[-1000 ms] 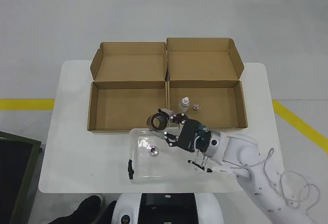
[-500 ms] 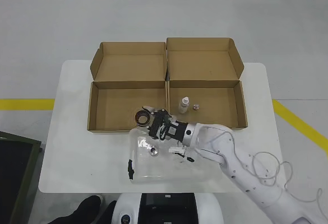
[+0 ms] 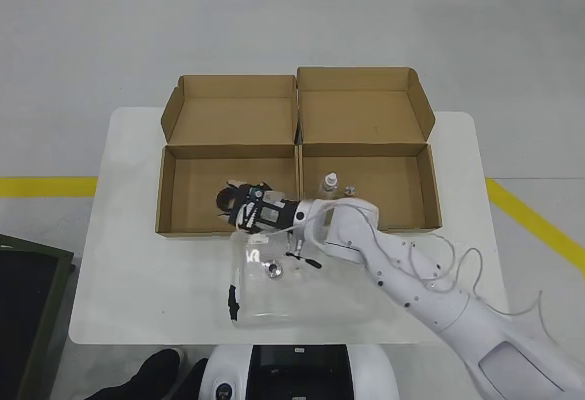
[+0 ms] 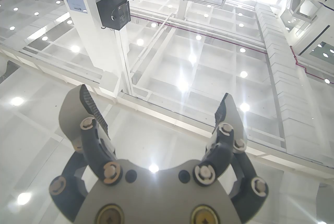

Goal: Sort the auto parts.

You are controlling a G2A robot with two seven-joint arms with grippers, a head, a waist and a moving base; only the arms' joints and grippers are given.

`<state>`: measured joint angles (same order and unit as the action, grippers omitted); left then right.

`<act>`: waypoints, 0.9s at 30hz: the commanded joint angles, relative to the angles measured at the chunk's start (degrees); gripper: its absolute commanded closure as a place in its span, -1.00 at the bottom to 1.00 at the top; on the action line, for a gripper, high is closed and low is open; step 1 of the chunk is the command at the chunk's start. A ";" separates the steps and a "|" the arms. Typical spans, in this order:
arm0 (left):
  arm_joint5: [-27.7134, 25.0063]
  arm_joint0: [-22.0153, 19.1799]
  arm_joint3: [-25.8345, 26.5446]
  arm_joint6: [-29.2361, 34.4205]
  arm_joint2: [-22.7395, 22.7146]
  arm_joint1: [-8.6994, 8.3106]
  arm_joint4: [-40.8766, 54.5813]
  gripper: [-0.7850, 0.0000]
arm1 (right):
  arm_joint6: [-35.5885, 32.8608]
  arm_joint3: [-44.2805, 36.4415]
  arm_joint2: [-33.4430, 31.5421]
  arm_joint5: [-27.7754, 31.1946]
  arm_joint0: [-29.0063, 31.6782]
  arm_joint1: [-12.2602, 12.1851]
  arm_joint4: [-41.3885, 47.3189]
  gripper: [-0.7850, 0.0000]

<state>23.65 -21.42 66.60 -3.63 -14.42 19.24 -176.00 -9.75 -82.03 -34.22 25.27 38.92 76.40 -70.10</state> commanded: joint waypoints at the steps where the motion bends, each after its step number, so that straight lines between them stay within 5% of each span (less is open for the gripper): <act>1: 0.00 0.00 0.00 0.00 0.00 0.00 0.00 -1.00 | -0.38 2.53 1.42 0.07 -1.61 1.15 0.24 1.00; 15: 0.00 0.00 0.00 0.00 0.00 0.00 0.00 -1.00 | -1.86 15.97 6.62 2.03 -8.11 7.29 1.15 1.00; 27: 0.00 0.00 0.00 0.00 0.00 0.00 0.00 -1.00 | -3.59 22.56 7.05 2.13 -9.62 10.14 0.10 0.98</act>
<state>23.65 -21.42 66.60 -3.63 -14.42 19.24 -176.00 -13.25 -59.72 -27.06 27.23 29.27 86.43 -69.80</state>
